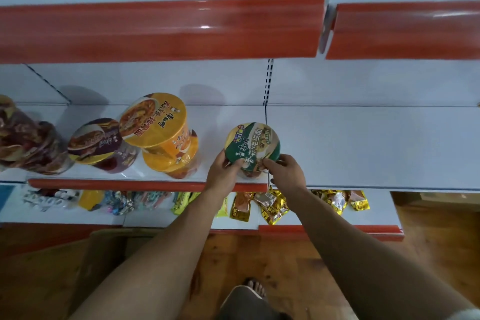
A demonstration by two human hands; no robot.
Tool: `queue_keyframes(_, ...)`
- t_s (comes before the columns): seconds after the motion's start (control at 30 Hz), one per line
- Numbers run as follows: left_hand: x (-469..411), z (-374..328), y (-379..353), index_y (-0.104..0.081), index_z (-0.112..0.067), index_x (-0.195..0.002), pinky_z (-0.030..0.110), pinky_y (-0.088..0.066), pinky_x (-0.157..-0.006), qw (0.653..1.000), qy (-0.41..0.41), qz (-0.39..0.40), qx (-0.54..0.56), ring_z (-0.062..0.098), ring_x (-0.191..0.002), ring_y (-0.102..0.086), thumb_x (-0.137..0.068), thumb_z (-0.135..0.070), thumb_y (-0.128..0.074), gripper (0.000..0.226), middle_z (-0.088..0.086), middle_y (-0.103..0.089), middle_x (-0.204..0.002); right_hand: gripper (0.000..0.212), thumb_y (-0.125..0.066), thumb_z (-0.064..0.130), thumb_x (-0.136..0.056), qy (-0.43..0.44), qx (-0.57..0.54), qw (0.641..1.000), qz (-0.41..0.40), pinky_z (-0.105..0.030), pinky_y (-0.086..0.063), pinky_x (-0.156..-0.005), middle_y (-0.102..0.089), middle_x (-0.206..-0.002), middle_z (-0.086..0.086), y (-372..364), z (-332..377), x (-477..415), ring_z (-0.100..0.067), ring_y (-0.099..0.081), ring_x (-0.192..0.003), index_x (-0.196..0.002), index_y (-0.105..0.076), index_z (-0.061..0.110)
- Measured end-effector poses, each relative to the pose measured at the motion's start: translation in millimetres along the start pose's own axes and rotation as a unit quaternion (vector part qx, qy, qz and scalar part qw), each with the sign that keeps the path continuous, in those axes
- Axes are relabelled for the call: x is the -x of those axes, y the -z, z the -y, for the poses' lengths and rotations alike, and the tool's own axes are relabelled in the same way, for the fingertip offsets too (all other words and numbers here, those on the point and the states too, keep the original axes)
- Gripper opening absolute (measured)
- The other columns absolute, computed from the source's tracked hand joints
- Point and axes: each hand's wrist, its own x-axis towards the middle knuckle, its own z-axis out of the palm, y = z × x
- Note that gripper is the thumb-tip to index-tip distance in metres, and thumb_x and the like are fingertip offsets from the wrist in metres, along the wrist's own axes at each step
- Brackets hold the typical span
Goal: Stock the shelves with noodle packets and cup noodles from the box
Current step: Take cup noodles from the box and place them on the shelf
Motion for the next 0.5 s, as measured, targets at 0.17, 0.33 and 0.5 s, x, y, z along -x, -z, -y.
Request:
queue_keyframes(0.17, 3.2, -2.8, -0.8, -0.052, -0.029, -0.134, 0.043, -0.048, -0.102, 1.0, 0.007, -0.007, -0.004, 0.019, -0.12, -0.056, -0.096, -0.026, -0.06, 0.039, -0.008, -0.062, -0.122, 0.044, -0.063, 0.036, -0.091, 0.002, 0.015, 1.0, 0.009, -0.045, -0.055, -0.091, -0.067, -0.116, -0.003, 3.0, 0.3, -1.5, -0.02, -0.063, -0.1, -0.13, -0.056, 0.016)
queue_keyframes(0.33, 17.9, -4.4, 9.7, -0.043, -0.02, -0.144, 0.03, -0.04, -0.088, 0.999, 0.011, -0.021, -0.042, 0.018, -0.124, -0.051, -0.095, -0.045, -0.059, 0.058, -0.002, -0.054, -0.14, 0.049, -0.059, 0.044, -0.093, 0.014, 0.06, 0.998, 0.01, -0.039, -0.055, -0.082, -0.067, -0.117, -0.005, 8.4, 1.2, 5.3, -0.021, -0.063, -0.099, -0.131, -0.056, 0.014)
queue_keyframes(0.5, 47.9, -2.0, 42.7, -0.056, -0.02, -0.131, 0.033, -0.044, -0.091, 0.996, 0.0, -0.047, -0.079, 0.017, -0.111, -0.054, -0.097, -0.04, -0.054, 0.04, 0.0, -0.059, -0.133, 0.044, -0.054, 0.046, -0.094, 0.021, 0.109, 0.993, -0.03, -0.037, -0.052, -0.082, -0.069, -0.112, -0.006, 11.3, -0.6, 29.8, -0.023, -0.064, -0.099, -0.124, -0.061, 0.014)
